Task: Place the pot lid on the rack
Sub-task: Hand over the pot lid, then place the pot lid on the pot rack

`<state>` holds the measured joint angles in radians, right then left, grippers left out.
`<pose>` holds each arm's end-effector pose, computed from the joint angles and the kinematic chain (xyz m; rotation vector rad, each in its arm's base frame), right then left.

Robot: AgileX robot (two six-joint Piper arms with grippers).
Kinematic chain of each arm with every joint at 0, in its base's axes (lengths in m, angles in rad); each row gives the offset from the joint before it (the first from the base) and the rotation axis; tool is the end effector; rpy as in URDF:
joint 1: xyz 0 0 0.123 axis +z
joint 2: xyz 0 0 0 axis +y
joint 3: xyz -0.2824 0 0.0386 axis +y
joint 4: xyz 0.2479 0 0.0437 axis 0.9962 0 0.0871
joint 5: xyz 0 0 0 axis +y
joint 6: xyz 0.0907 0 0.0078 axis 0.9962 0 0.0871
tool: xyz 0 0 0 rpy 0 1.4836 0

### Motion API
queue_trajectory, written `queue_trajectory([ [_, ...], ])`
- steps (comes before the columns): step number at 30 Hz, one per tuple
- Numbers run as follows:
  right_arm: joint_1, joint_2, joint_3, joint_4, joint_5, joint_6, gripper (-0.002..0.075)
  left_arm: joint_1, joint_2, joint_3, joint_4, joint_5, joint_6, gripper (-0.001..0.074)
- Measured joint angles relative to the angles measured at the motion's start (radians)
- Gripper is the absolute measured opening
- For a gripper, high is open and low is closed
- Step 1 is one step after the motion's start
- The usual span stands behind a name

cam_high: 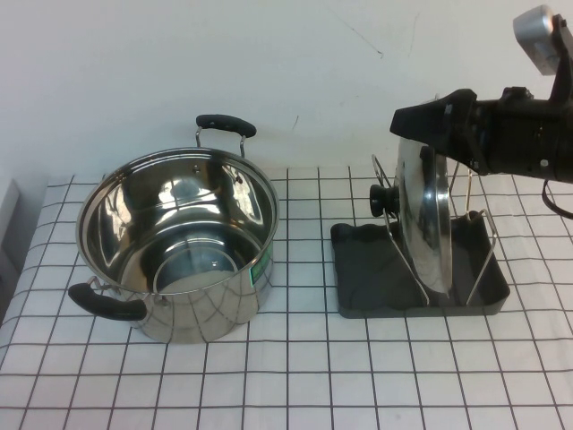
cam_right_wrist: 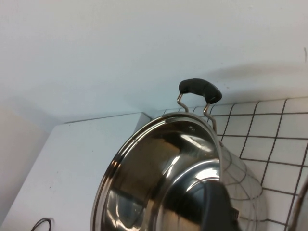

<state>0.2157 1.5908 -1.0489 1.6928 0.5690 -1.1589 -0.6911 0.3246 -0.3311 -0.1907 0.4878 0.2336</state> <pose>0.3321 0.1227 0.2859 -0.0491 2.0350 1.0474 0.0535 -0.0548 0.2607 0.7889 1.8260 -0.4962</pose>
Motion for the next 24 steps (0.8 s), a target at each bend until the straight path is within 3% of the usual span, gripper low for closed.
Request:
queue_trajectory([
  [15,0.000,0.000,0.000,-0.067,0.002,0.000,0.0491,0.000,0.000,0.000,0.000,0.000,-0.004,-0.0002],
  [24,-0.002,0.000,-0.002,-0.161,0.008,0.000,0.0500,0.000,0.000,0.000,0.000,0.000,-0.004,-0.0002],
])
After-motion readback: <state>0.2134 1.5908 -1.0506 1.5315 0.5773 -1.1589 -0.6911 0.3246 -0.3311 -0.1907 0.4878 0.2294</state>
